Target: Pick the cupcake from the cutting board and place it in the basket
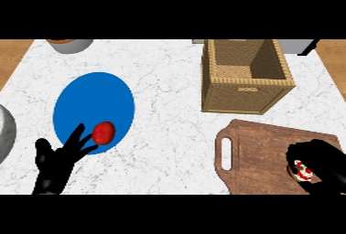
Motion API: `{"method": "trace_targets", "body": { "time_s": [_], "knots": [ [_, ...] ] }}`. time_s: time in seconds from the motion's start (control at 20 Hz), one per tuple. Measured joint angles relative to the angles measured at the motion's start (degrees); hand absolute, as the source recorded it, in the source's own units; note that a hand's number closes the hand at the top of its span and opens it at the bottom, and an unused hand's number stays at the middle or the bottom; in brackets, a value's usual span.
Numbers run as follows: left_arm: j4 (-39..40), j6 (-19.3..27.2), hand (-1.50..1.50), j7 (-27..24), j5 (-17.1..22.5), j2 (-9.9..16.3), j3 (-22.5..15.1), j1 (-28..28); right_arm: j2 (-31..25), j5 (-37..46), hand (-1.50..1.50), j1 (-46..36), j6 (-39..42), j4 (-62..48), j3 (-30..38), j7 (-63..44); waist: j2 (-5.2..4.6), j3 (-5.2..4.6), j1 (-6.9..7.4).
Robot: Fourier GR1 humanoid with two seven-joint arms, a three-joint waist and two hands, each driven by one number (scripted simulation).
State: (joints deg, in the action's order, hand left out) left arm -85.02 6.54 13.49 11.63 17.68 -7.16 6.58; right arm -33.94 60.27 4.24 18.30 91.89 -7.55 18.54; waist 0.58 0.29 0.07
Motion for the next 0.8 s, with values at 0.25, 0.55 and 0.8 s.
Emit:
{"method": "trace_targets", "body": {
  "time_s": [0.25, 0.55, 0.8],
  "knots": [
    [0.6, -0.5, 0.00, -0.7, -0.3, -0.3, 0.5, -0.2, 7.2, 4.4, 1.50, -0.9, -0.2, 2.5, -3.9, -8.3, 0.07, -0.12, 0.20],
    [0.5, -1.1, 0.00, -0.5, -0.4, -0.4, -0.3, -1.3, 25.5, 12.0, 1.50, -5.0, 0.3, 4.2, -14.0, -30.4, -0.34, -0.23, 1.68],
    [0.4, -1.3, 0.00, -0.2, -0.3, -0.7, -0.7, -1.4, 31.4, 5.1, 1.50, -7.5, -8.3, 8.1, -19.9, -44.4, -0.46, 0.21, 2.11]
  ]
}}
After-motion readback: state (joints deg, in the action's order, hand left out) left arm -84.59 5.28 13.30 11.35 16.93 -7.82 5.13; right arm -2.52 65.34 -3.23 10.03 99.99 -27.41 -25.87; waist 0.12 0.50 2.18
